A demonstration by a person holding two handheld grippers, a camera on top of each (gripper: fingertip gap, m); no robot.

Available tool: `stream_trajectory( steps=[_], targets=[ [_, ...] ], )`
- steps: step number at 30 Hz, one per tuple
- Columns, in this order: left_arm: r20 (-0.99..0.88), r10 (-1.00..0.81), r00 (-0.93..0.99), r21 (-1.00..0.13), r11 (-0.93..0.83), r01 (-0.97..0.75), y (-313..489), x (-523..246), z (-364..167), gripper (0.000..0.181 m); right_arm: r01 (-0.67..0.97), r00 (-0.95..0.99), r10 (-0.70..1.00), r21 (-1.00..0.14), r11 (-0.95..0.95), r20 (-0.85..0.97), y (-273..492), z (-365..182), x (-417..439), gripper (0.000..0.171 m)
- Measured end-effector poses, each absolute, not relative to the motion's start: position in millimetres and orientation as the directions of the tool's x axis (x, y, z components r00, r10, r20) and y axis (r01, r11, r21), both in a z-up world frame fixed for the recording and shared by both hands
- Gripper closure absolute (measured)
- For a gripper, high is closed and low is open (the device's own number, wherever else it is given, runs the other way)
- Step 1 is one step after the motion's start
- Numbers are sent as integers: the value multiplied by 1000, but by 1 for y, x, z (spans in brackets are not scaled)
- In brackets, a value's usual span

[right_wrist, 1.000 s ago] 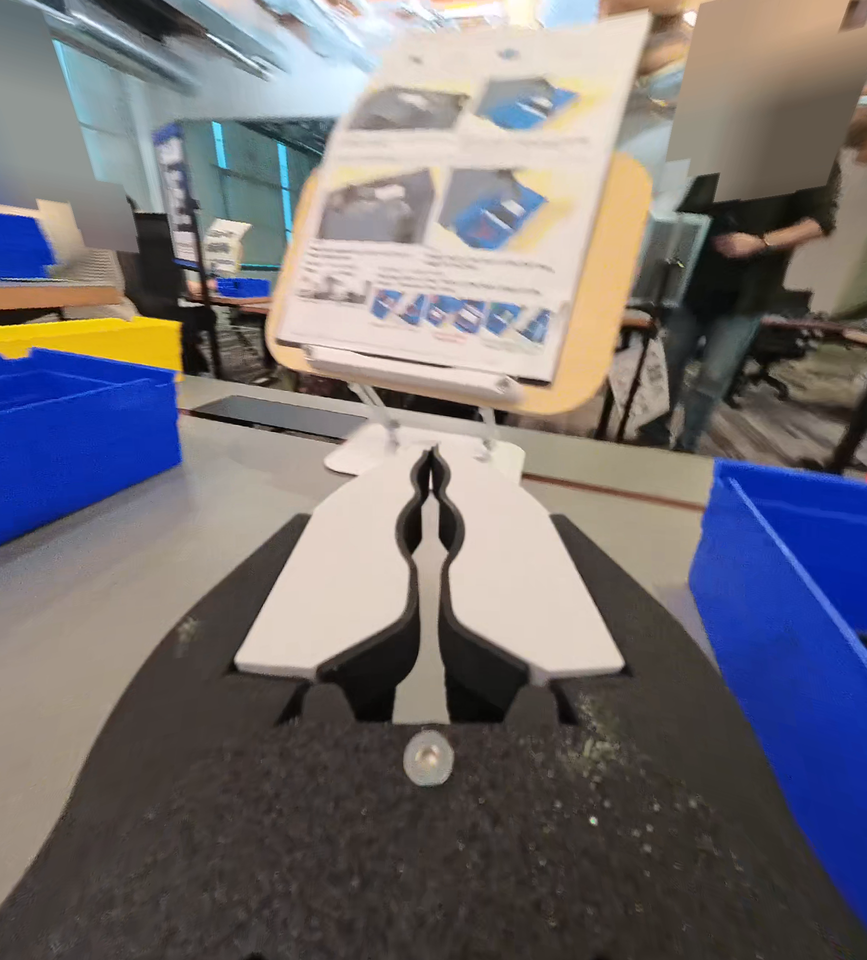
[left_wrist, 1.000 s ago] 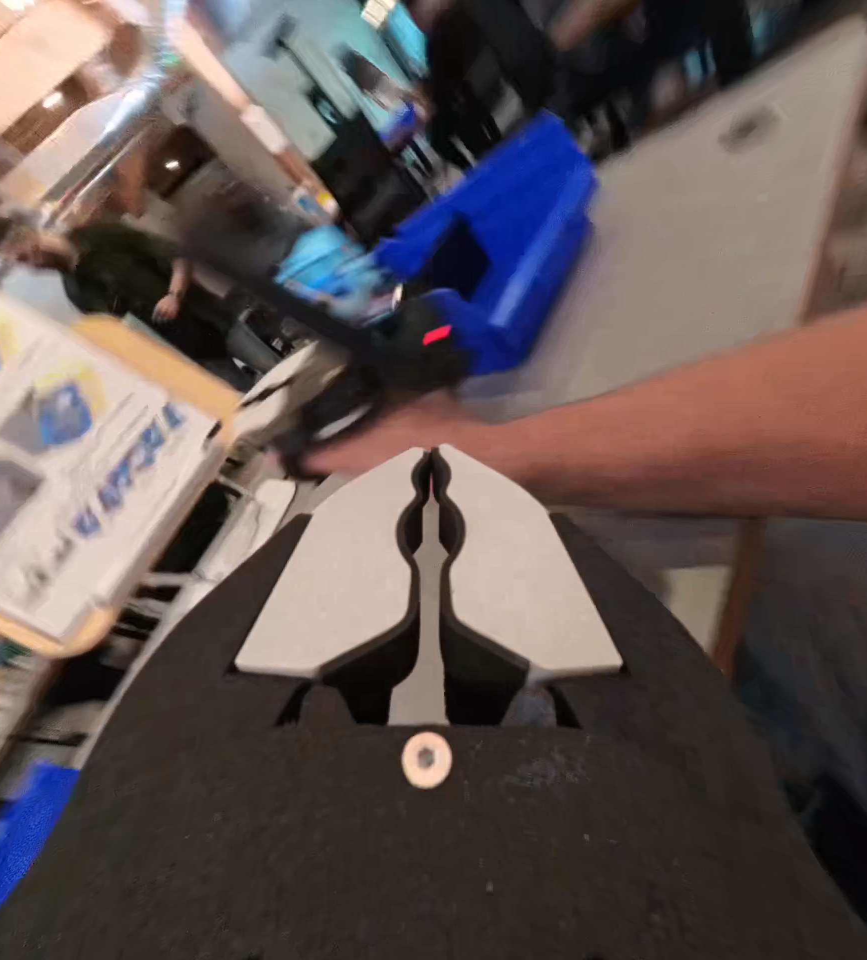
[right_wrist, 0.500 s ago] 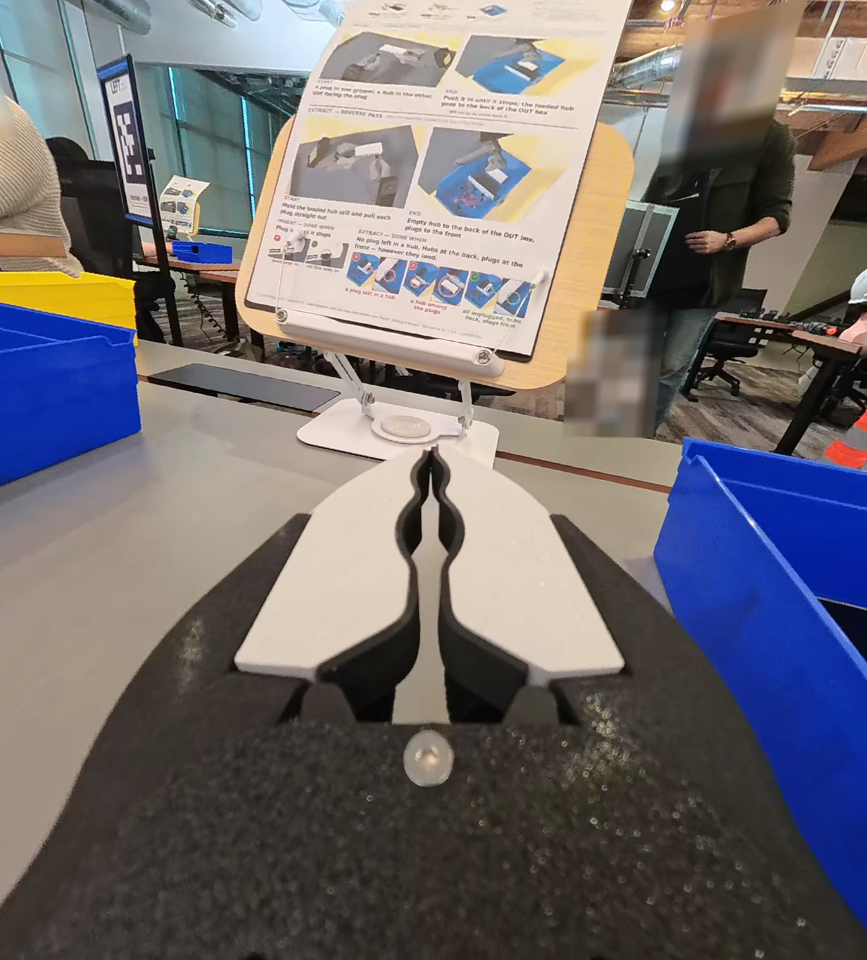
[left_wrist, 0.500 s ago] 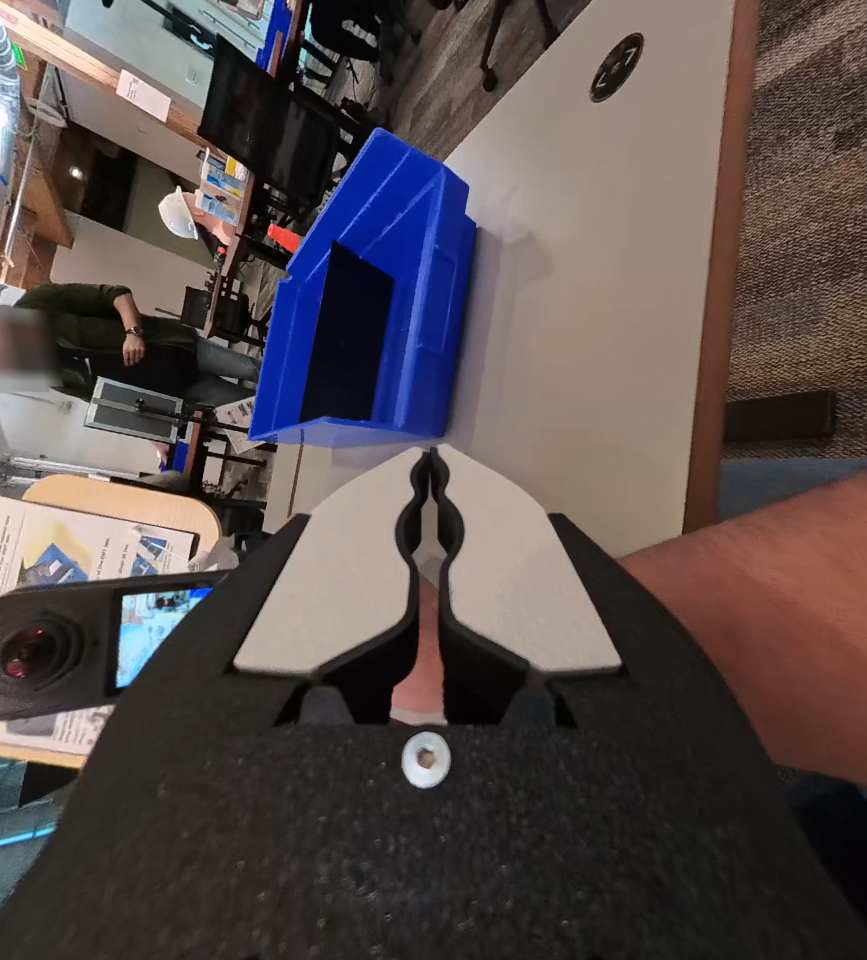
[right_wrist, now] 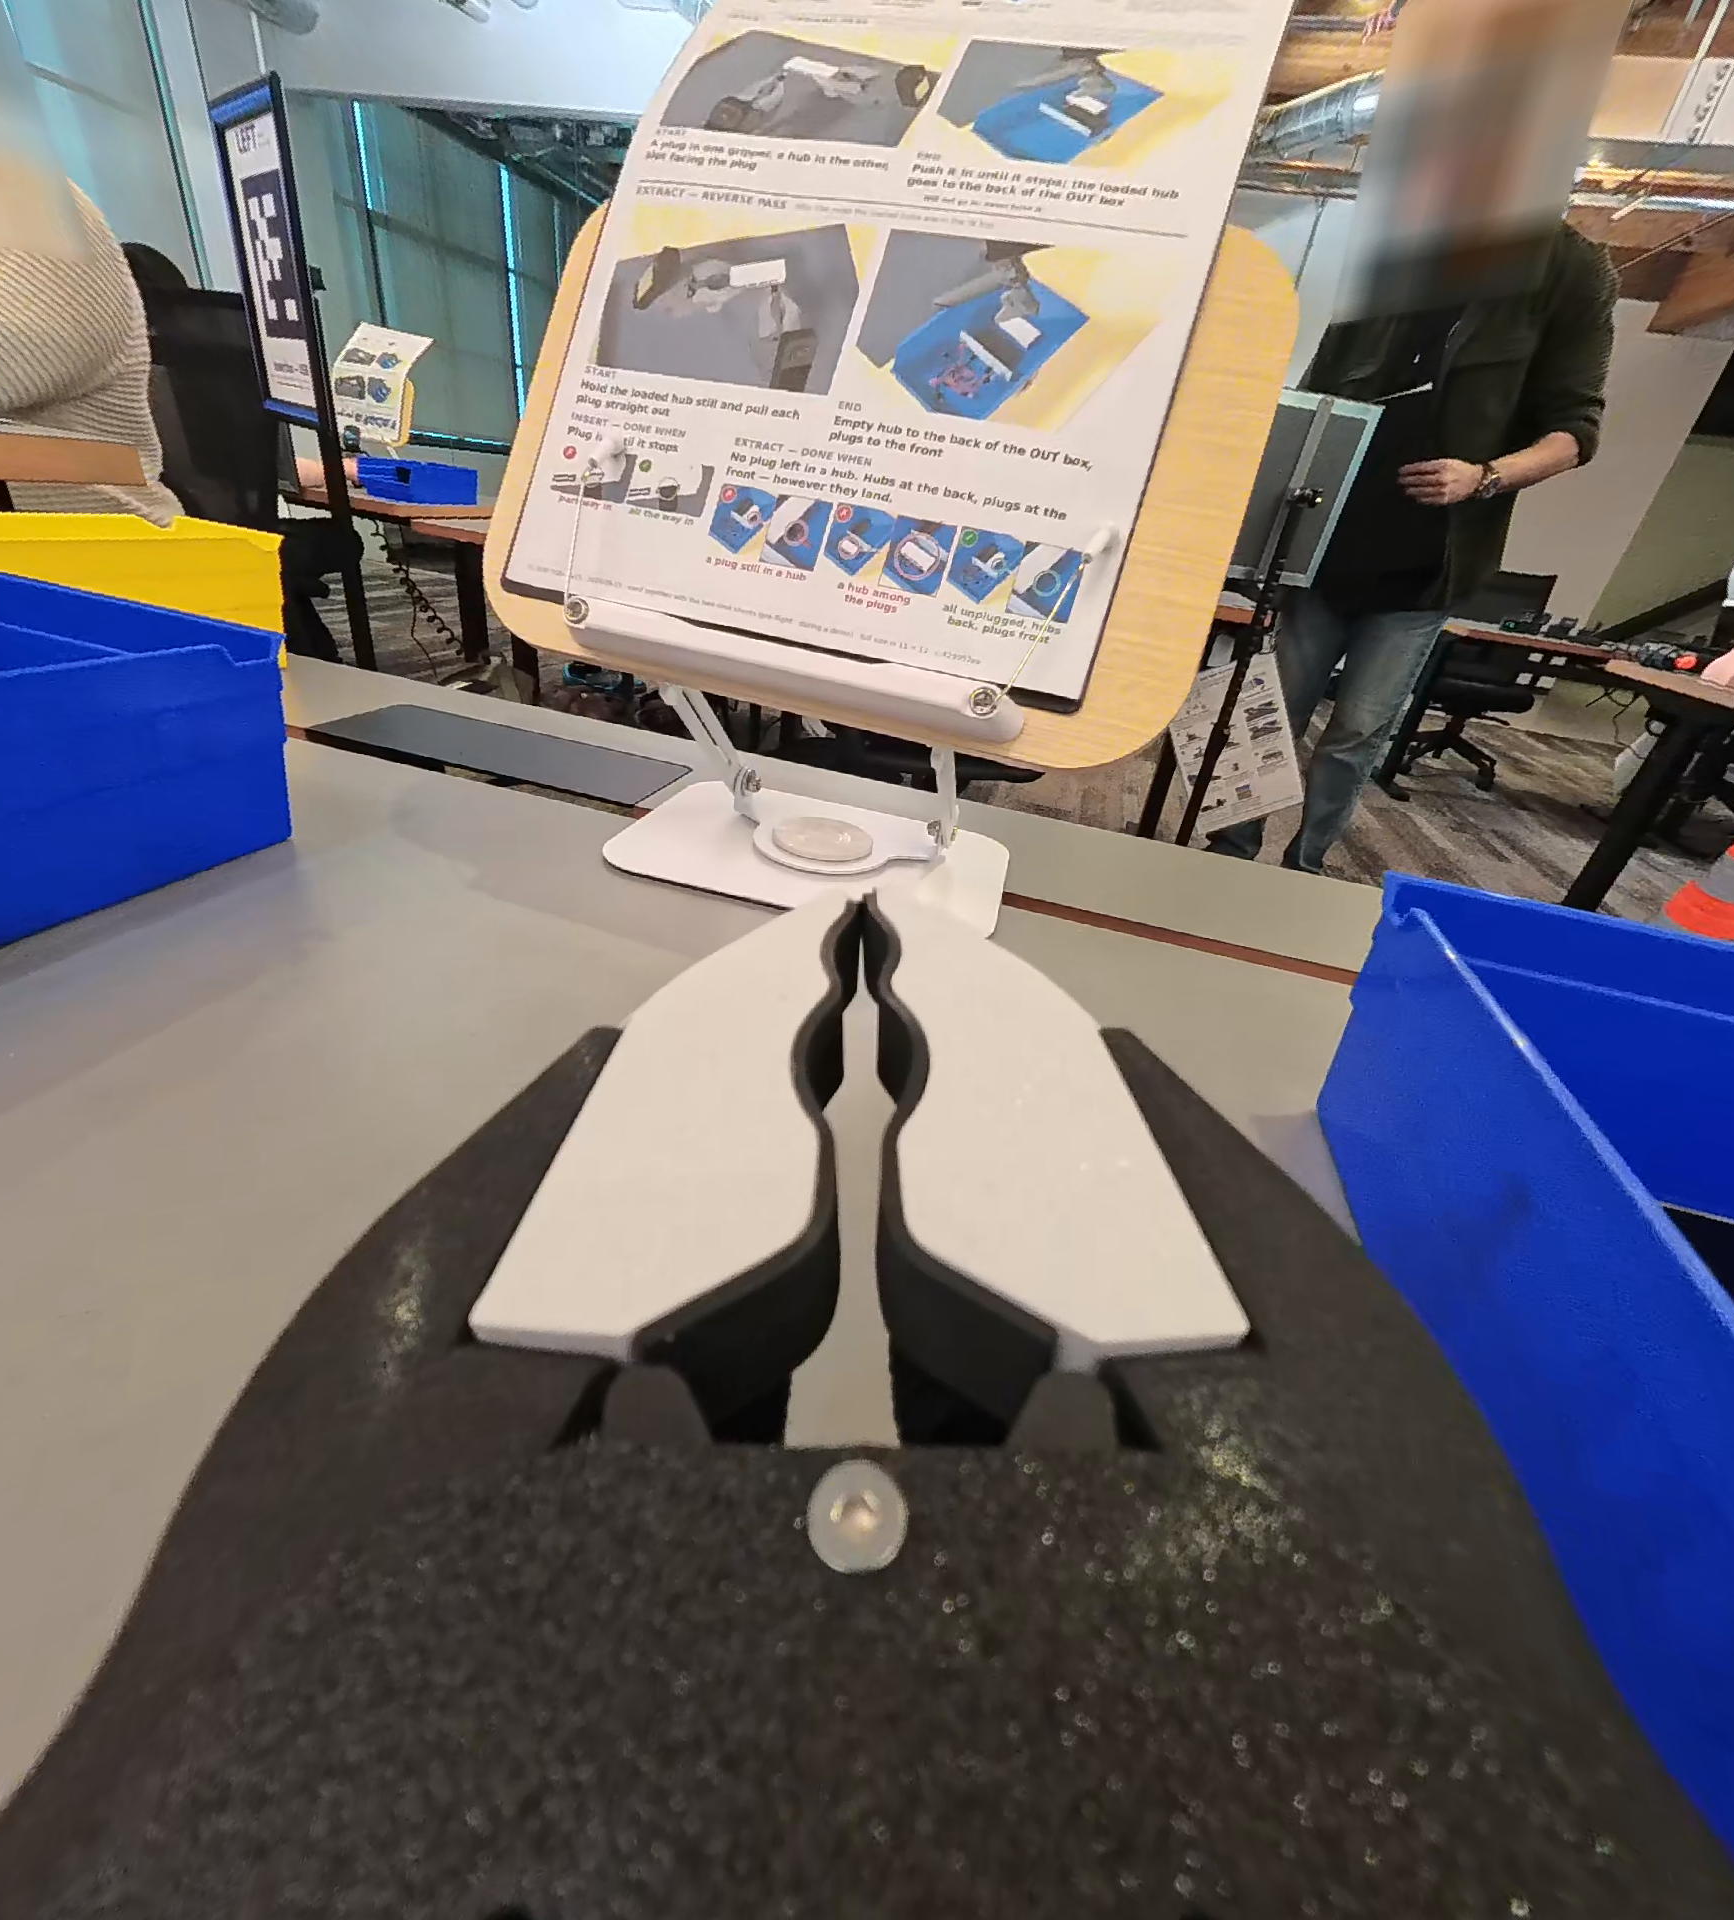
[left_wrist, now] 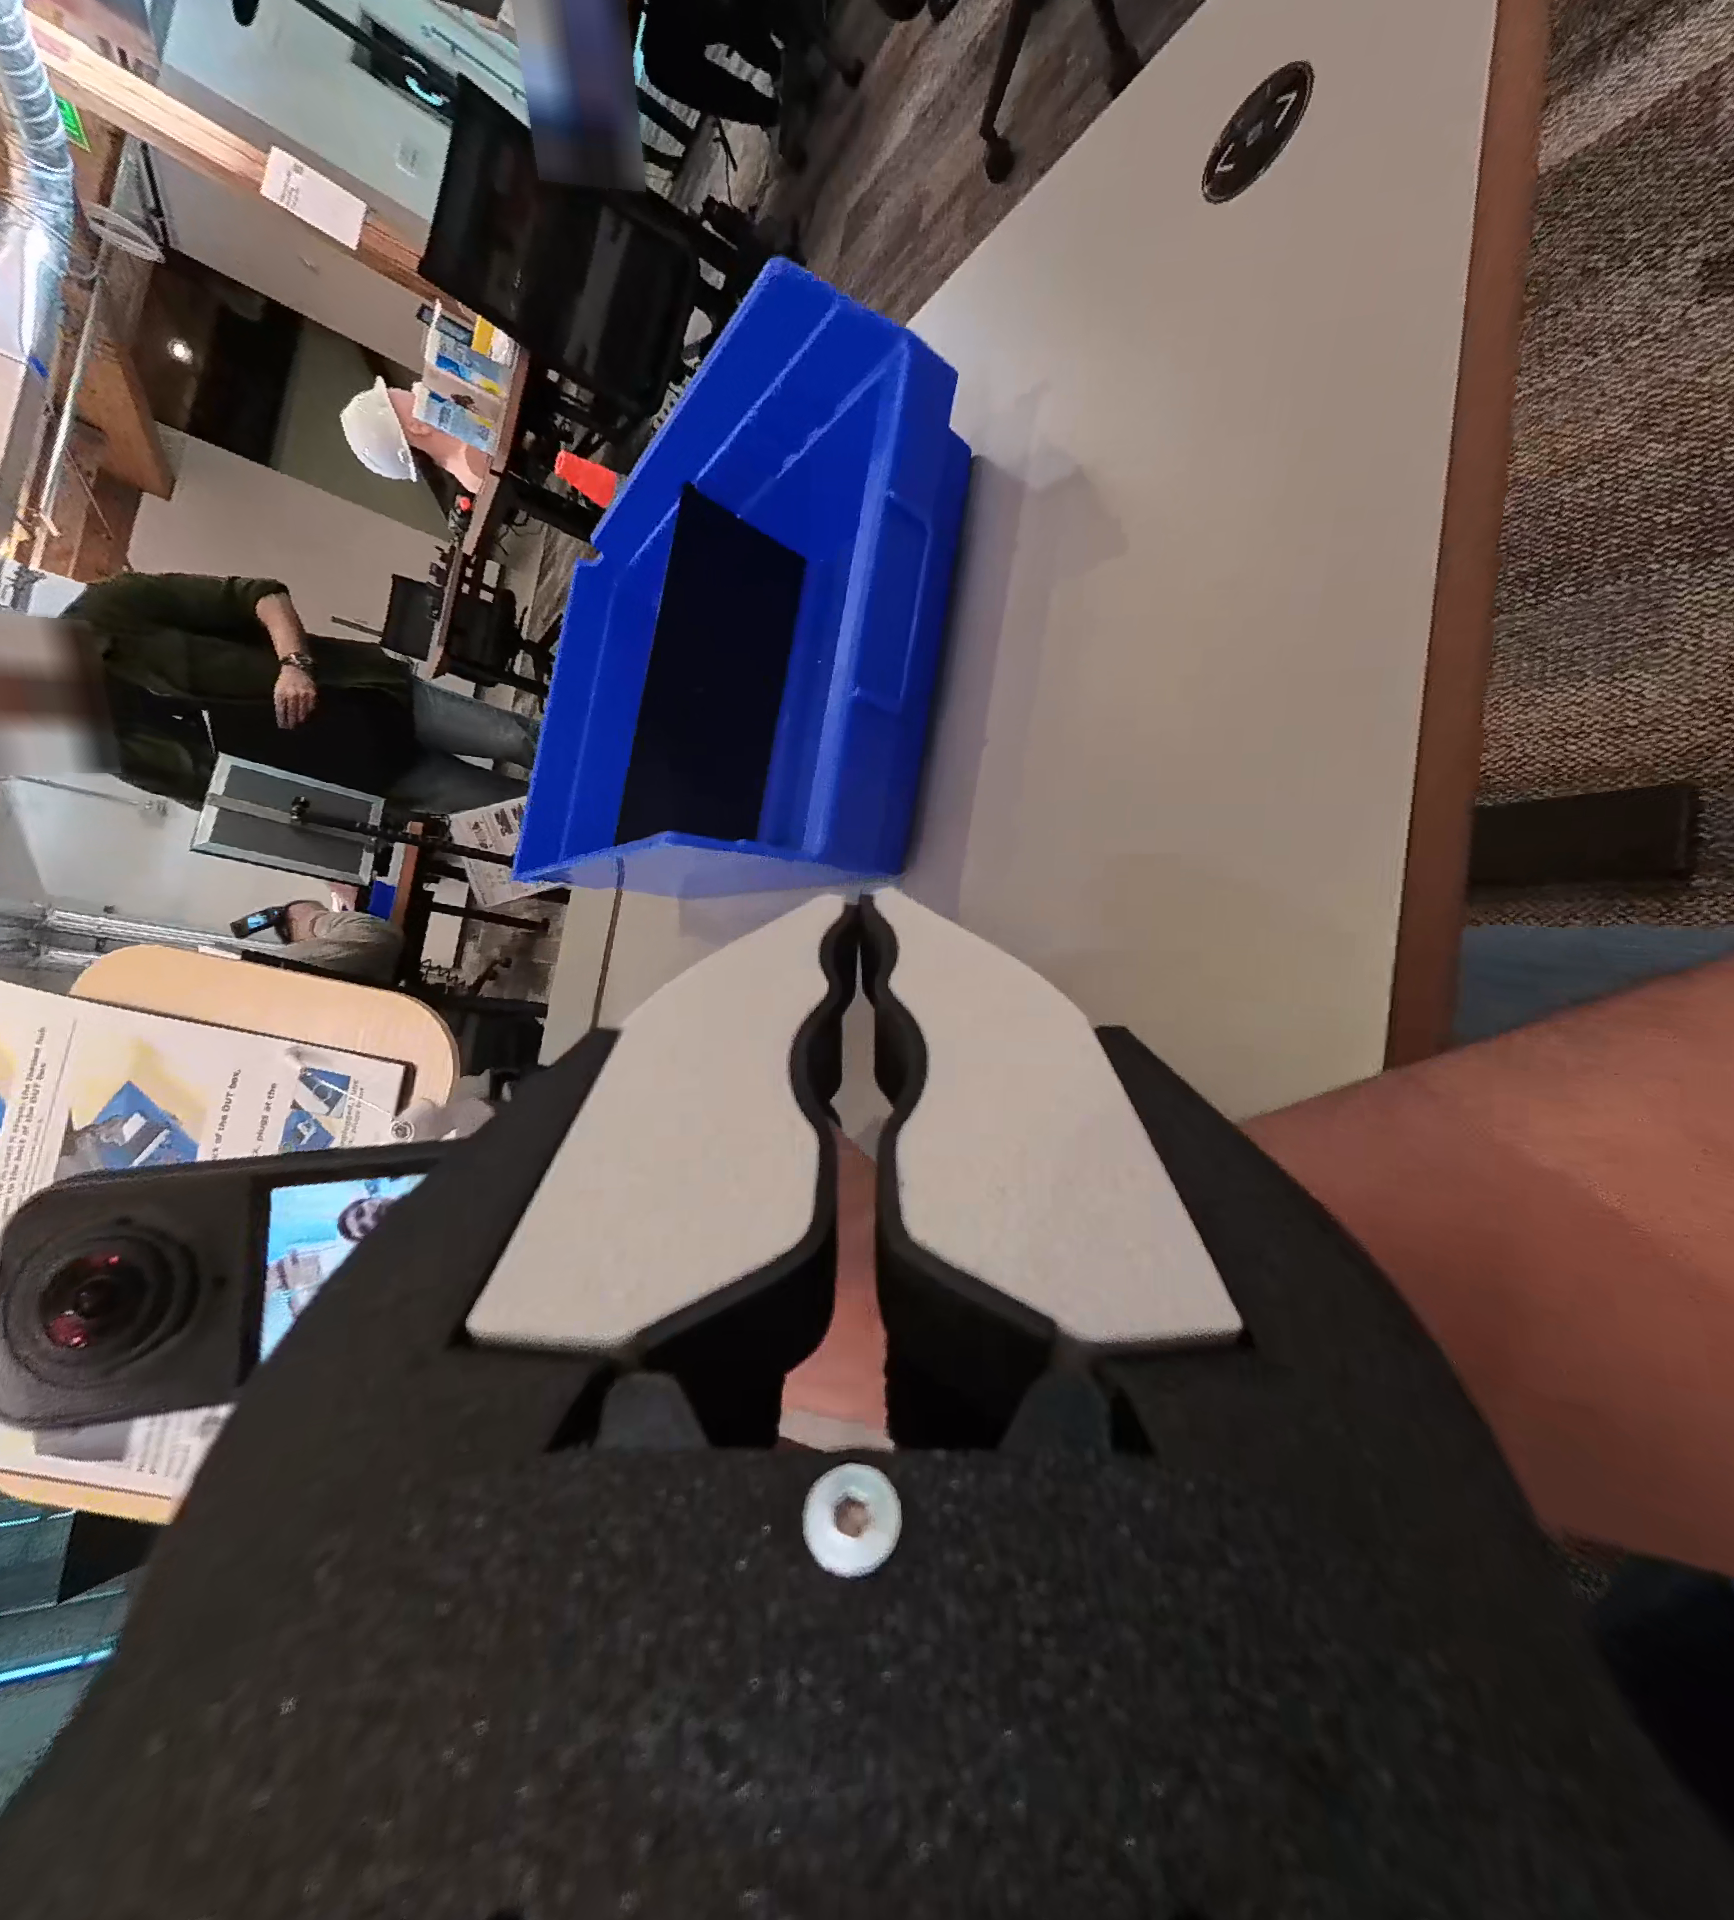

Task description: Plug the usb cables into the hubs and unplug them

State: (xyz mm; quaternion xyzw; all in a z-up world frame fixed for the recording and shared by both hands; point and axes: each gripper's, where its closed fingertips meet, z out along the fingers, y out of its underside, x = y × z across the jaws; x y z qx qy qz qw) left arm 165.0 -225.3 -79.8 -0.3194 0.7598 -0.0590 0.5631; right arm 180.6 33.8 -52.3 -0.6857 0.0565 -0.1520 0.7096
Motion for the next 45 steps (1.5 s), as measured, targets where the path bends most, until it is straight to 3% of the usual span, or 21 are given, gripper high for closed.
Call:
stream_trajectory(
  steps=[3,6,10,13,15,18,26,38,45],
  targets=[
    [-828,-554,-93,-487,790,-372,-224,154,-63,181,128,949,-291,-992,11,120,34,-53,183,171],
    [-728,-677,106,-677,685,-271,-179,120,-21,181,62,959,-277,-998,30,52,30,-55,191,171],
    [-402,-811,425,-911,310,-271,16,73,-29,181,53,959,-282,-996,74,30,19,-50,205,171],
    [-117,-801,587,-978,-10,-208,130,38,-74,181,52,965,-261,-991,127,17,19,-46,204,171],
    [16,-771,637,-990,-101,-98,162,23,-80,180,75,965,-258,-989,125,41,23,-48,202,171],
    [99,-729,677,-991,-135,0,183,13,-82,170,106,962,-262,-990,95,78,32,-57,202,171],
    [140,-713,687,-985,-174,20,192,12,-88,142,155,945,-300,-986,57,131,42,-67,202,171],
    [63,-722,689,-993,-113,-27,185,16,-86,142,59,956,-292,-996,66,38,41,-69,212,143],
    [48,-723,689,-994,-102,-38,184,18,-87,142,62,955,-292,-997,46,45,43,-71,212,137]
  ],
)
